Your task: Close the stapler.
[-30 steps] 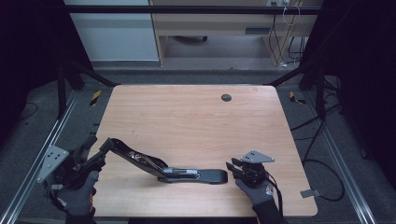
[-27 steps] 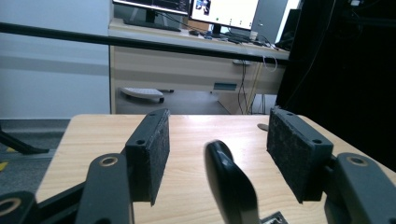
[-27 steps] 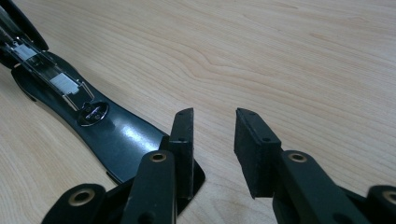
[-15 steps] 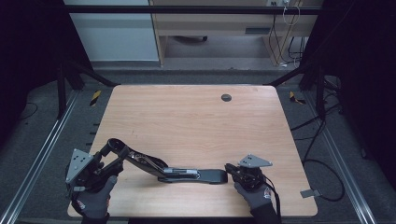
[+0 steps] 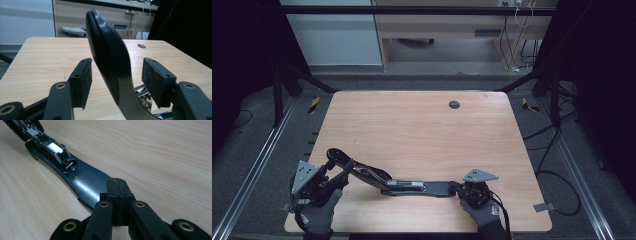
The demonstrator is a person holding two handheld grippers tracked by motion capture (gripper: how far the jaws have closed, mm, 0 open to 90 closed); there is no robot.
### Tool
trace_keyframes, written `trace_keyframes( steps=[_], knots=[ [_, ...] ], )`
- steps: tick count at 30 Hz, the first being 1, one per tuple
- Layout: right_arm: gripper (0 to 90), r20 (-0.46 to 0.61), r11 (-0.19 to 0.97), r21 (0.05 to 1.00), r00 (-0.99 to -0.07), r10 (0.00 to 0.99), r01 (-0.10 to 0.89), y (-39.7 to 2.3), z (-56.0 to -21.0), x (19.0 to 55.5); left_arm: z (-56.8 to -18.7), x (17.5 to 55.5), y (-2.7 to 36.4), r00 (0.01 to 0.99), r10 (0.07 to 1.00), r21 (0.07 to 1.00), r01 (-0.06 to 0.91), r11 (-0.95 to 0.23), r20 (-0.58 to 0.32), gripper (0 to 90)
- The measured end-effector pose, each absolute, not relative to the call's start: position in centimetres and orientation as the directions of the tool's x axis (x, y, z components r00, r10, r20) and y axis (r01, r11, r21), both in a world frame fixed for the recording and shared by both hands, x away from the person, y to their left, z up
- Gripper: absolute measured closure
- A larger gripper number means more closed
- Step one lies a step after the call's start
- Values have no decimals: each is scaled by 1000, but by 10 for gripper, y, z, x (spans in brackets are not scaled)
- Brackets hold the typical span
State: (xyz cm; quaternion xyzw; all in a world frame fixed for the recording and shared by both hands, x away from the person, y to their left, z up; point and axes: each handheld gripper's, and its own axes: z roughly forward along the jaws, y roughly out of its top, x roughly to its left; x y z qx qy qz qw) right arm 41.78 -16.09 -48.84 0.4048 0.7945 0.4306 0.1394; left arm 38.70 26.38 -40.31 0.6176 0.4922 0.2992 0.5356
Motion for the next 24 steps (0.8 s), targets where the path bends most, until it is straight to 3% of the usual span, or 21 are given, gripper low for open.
trace_keyframes(
  steps=[13,24],
  knots=[
    [900,154,312,779,-649,745,543,-153,-496,416,-408,389,263,334,929,954,295,57,-159,562],
    [900,162,303,781,-647,745,545,-152,-498,416,-408,388,262,333,925,951,299,79,-181,581]
  ],
)
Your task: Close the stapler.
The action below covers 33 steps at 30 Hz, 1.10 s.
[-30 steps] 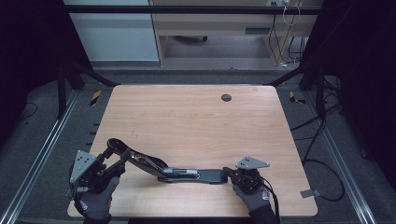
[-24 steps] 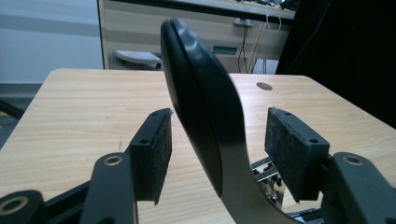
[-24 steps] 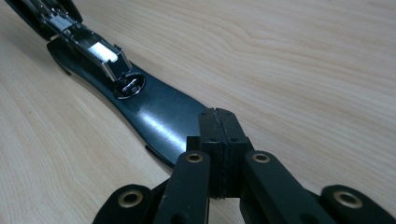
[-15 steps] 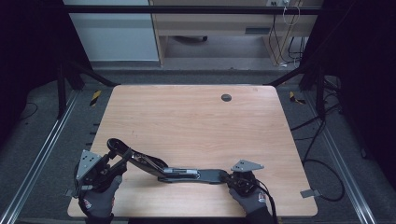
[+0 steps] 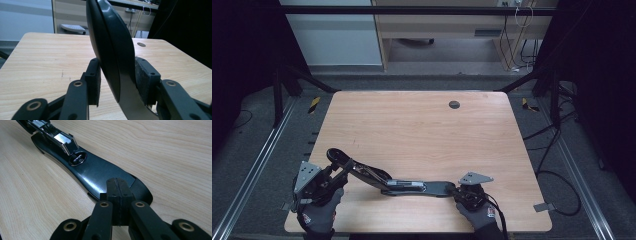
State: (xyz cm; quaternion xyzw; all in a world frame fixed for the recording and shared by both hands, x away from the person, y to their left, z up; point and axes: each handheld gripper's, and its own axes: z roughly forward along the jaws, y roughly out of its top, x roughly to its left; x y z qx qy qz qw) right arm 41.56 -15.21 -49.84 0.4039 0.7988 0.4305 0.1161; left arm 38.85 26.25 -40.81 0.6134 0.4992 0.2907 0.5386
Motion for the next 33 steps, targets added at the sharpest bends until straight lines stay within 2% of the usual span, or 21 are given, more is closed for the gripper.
trace_keyframes(
  steps=[13,33],
  knots=[
    [900,172,287,783,-635,753,552,-152,-499,415,-407,387,258,332,921,952,288,106,-204,600],
    [900,177,280,784,-631,755,555,-153,-499,416,-399,387,244,356,917,962,261,85,-178,615]
  ],
)
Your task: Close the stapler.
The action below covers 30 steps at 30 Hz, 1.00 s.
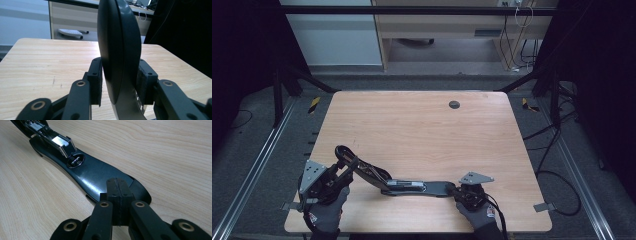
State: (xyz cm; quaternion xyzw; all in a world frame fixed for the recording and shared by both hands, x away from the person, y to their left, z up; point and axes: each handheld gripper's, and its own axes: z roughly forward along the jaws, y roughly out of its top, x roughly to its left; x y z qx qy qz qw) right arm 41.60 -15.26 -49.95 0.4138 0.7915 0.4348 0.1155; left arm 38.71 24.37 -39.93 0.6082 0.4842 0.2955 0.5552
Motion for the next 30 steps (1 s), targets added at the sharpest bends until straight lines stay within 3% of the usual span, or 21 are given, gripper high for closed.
trace_keyframes(
  steps=[30],
  knots=[
    [900,176,276,786,-628,758,554,-152,-500,416,-388,385,207,374,926,980,198,-22,-55,626]
  ],
)
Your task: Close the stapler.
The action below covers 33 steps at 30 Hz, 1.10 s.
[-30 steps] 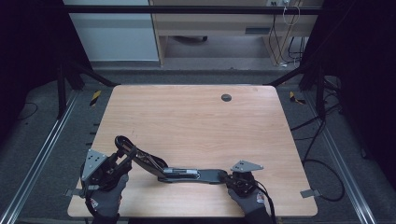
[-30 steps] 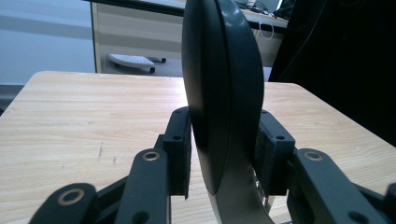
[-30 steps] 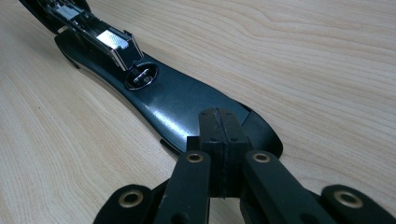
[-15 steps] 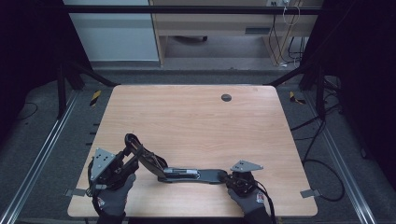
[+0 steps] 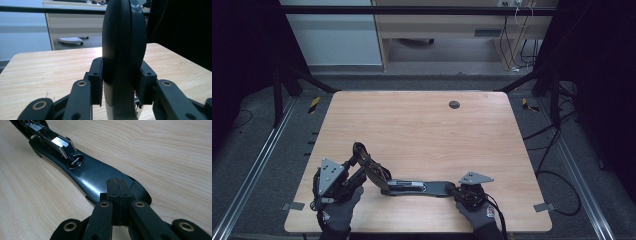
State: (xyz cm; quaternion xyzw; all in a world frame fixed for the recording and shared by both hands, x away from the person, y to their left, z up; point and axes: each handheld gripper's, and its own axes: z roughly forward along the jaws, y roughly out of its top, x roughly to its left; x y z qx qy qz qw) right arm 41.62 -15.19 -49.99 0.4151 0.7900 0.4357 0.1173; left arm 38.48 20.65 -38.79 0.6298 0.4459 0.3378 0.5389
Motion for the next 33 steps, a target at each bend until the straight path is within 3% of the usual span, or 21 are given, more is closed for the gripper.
trace_keyframes(
  steps=[19,33],
  knots=[
    [900,176,275,787,-628,758,552,-152,-500,416,-385,382,177,354,932,980,146,-134,75,627],
    [900,175,274,790,-632,755,548,-152,-501,416,-385,381,162,347,930,977,128,-172,118,622]
  ],
)
